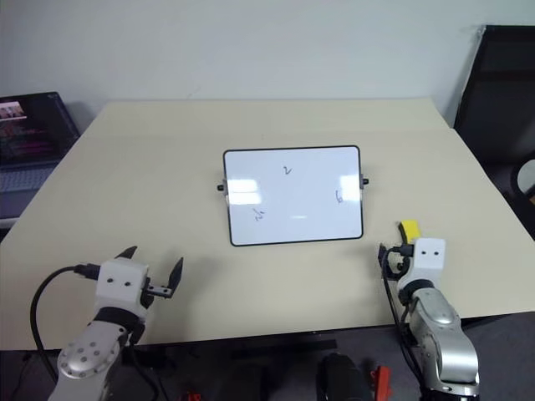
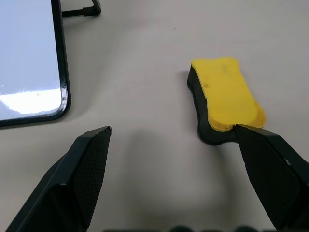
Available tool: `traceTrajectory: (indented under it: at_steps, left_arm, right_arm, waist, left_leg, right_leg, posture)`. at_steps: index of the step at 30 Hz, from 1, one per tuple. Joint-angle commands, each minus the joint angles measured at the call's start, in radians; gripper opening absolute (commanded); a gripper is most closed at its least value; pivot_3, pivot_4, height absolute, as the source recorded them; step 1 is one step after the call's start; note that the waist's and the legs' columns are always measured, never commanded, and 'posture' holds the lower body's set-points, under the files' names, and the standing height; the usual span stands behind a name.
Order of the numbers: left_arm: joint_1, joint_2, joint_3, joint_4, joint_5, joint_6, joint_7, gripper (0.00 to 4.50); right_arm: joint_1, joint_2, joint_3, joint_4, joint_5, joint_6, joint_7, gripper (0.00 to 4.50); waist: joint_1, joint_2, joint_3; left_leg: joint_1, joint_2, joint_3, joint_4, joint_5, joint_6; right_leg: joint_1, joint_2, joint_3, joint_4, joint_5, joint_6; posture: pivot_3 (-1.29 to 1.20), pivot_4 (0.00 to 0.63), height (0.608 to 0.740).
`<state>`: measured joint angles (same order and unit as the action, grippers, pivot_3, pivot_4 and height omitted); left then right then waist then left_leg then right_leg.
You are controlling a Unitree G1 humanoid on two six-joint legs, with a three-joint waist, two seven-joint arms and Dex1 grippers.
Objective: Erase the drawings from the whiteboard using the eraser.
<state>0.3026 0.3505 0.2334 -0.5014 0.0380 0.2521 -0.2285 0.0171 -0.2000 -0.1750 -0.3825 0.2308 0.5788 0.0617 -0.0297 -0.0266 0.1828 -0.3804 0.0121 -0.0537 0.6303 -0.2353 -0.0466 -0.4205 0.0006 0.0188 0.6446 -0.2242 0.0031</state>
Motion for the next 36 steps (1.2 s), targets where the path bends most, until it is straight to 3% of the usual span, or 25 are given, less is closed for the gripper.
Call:
traceTrajectory:
  at_steps: [1, 7, 27, 31, 36]
  left_arm:
    - [-0.019, 0.003, 0.010, -0.037, 0.001, -0.003, 0.007, 4.50]
    - [-0.039, -0.001, 0.007, 0.004, 0.011, -0.022, 0.015, 4.50]
    - [-0.305, 0.025, -0.055, 0.211, -0.012, -0.097, -0.036, 4.50]
    - [-0.369, 0.019, -0.066, 0.238, -0.054, -0.108, -0.075, 4.50]
    - [-0.500, 0.008, -0.113, 0.245, -0.202, -0.087, -0.217, 4.50]
  right_arm:
    - [-0.023, -0.018, -0.026, -0.002, 0.004, -0.007, 0.011, 4.42]
    - [-0.048, -0.037, -0.049, 0.020, 0.005, -0.009, 0.013, 4.42]
    - [-0.107, -0.046, -0.115, 0.106, -0.018, -0.093, -0.008, 4.42]
    - [-0.117, -0.053, -0.121, 0.122, -0.011, -0.103, 0.004, 4.42]
    - [-0.147, -0.079, -0.128, 0.147, 0.005, -0.087, 0.034, 4.42]
  waist:
    - [0.000, 0.000, 0.000]
    - [0.000, 0.000, 0.000]
    - [-0.002, 0.000, 0.000]
    - [0.000, 0.000, 0.000]
    - [0.003, 0.000, 0.000]
  left_leg:
    - [0.000, 0.000, 0.000, 0.000, 0.000, 0.000]
    - [-0.001, -0.001, 0.000, -0.001, 0.000, 0.000]
    - [0.000, -0.001, 0.000, -0.001, 0.000, 0.000]
    - [0.000, -0.001, 0.000, 0.000, 0.000, 0.000]
    - [-0.001, -0.002, 0.000, 0.000, 0.000, 0.000]
  right_leg:
    - [0.000, 0.000, 0.000, 0.000, 0.000, 0.000]
    - [0.000, 0.000, 0.000, 0.000, 0.000, 0.000]
    - [0.000, 0.001, 0.000, 0.001, 0.004, 0.006]
    - [0.000, 0.001, 0.000, 0.001, 0.004, 0.006]
    - [0.000, 0.001, 0.000, 0.001, 0.004, 0.007]
  posture:
    - [0.00, 0.150, 0.740]
    - [0.00, 0.150, 0.740]
    - [0.00, 0.150, 0.740]
    - [0.00, 0.150, 0.740]
    - [0.00, 0.150, 0.740]
